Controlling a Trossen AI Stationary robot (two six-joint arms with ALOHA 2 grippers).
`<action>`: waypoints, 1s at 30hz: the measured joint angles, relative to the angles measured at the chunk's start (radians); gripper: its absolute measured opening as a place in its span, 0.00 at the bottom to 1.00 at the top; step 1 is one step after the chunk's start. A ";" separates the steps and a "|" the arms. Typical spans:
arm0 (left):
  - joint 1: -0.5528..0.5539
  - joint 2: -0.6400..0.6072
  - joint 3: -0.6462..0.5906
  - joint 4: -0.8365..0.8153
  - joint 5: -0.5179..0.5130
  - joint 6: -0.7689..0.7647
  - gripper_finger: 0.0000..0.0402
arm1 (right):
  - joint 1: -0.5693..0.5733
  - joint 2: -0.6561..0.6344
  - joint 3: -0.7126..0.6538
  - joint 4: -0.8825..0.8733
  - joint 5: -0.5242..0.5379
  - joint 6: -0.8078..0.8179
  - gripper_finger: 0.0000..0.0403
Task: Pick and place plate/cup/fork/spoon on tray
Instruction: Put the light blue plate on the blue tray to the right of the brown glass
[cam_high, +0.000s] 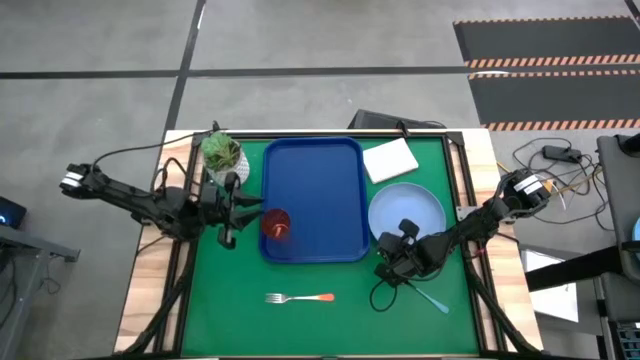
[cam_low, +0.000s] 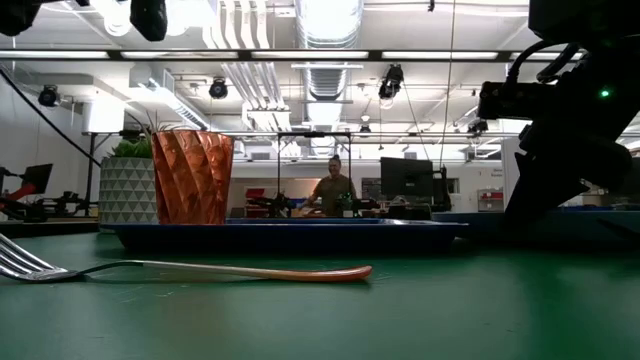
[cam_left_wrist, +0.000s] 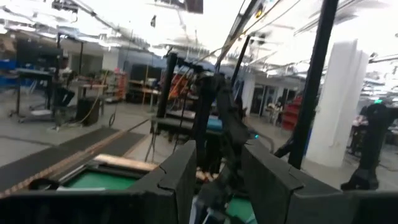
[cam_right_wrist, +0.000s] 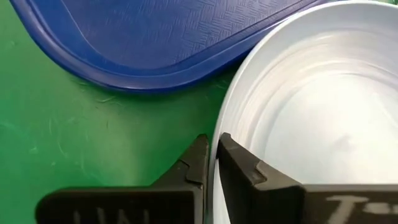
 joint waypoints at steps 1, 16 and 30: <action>0.000 0.002 -0.001 0.001 -0.001 0.000 0.27 | 0.000 0.000 0.000 0.000 -0.001 -0.005 0.05; 0.000 0.089 -0.001 0.004 -0.005 0.003 0.27 | 0.000 -0.016 0.000 0.003 -0.071 -0.045 0.29; 0.000 0.148 -0.002 0.029 -0.006 0.004 0.27 | 0.000 -0.171 0.002 0.004 -0.085 0.163 0.31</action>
